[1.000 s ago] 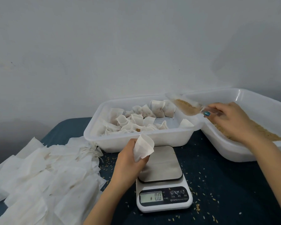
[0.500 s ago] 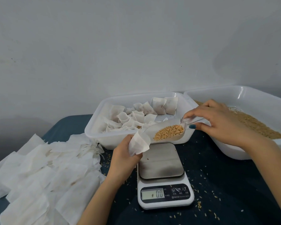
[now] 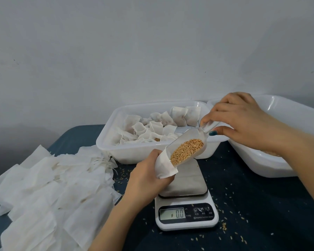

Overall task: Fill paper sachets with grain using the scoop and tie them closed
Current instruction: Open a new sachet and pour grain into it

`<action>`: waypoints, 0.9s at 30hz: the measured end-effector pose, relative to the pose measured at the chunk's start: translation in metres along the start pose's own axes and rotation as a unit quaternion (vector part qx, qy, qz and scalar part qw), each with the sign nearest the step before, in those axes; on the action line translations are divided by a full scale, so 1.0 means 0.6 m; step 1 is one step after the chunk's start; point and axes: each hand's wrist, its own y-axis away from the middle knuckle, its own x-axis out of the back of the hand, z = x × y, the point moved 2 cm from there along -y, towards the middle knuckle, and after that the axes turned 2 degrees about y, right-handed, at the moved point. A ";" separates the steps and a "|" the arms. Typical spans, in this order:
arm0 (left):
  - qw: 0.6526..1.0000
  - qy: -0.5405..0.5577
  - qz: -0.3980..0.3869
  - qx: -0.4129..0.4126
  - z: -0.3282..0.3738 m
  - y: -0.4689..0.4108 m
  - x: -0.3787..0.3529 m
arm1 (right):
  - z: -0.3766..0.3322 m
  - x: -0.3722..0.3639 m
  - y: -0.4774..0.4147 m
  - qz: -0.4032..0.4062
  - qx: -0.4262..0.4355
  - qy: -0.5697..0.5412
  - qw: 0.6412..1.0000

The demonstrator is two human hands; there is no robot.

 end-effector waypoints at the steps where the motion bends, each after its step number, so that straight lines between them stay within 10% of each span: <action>1: 1.000 0.004 0.001 0.001 0.001 0.001 -0.001 | -0.002 0.002 -0.001 0.000 0.003 0.001 1.000; 27: 0.986 0.160 -0.007 -0.048 0.013 0.001 -0.001 | -0.030 0.045 -0.029 0.087 0.087 0.110 0.986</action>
